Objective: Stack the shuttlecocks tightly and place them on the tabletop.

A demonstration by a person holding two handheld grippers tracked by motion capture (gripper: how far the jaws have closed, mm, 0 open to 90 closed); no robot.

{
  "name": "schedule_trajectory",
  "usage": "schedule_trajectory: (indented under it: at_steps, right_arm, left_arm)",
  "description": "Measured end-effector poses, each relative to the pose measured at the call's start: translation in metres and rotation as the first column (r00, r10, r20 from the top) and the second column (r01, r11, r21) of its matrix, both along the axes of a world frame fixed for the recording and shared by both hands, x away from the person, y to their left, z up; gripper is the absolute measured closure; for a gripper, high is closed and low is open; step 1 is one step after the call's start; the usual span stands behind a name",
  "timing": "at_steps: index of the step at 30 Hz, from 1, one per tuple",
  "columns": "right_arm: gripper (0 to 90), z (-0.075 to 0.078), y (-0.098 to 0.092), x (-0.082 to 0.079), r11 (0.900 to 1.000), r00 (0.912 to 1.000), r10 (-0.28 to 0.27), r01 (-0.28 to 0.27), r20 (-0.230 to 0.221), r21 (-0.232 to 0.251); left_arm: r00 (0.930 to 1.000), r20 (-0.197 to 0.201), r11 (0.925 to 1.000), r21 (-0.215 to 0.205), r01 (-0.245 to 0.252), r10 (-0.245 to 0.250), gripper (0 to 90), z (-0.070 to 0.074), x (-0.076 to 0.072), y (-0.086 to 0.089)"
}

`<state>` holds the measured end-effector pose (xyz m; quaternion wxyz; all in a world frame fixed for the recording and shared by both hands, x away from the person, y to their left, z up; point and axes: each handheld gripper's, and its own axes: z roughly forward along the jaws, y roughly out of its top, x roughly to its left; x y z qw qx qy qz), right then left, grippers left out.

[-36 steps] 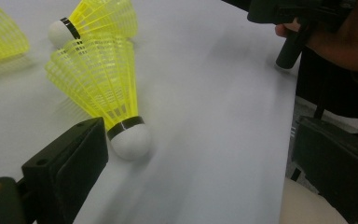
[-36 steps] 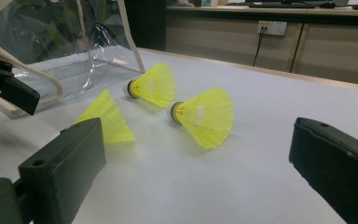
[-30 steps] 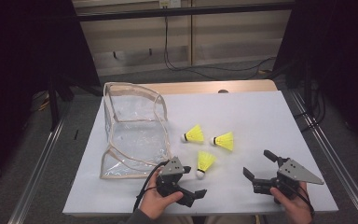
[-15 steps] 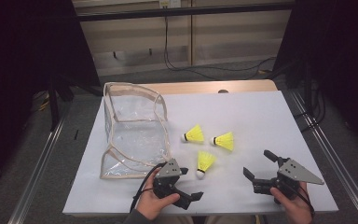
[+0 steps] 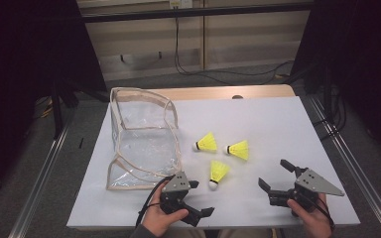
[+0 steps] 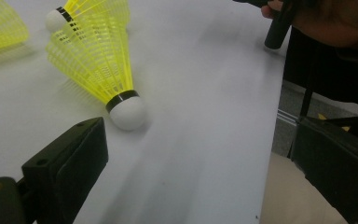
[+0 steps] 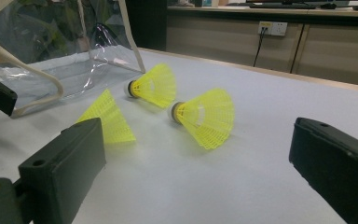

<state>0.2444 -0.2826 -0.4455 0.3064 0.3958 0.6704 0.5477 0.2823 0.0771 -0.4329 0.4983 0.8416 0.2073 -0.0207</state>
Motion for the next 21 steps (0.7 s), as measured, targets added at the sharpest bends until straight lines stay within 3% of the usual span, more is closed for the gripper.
schedule_trajectory:
  at_steps: [12, 21]
  right_arm:
    - [2.9, 0.000, 0.000, 0.000, 1.000, 1.0000, -0.002, 0.002, 0.000, -0.006]
    - [2.9, 0.000, 0.000, 0.000, 1.000, 1.0000, -0.002, 0.002, 0.001, -0.008]
  left_arm:
    - [0.9997, 0.014, 0.9998, 0.002, -0.018, 0.018, 4.9, -0.001, -0.001, 0.021]
    - [0.9992, 0.025, 0.9993, -0.020, -0.031, 0.031, 5.2, -0.002, -0.002, 0.031]
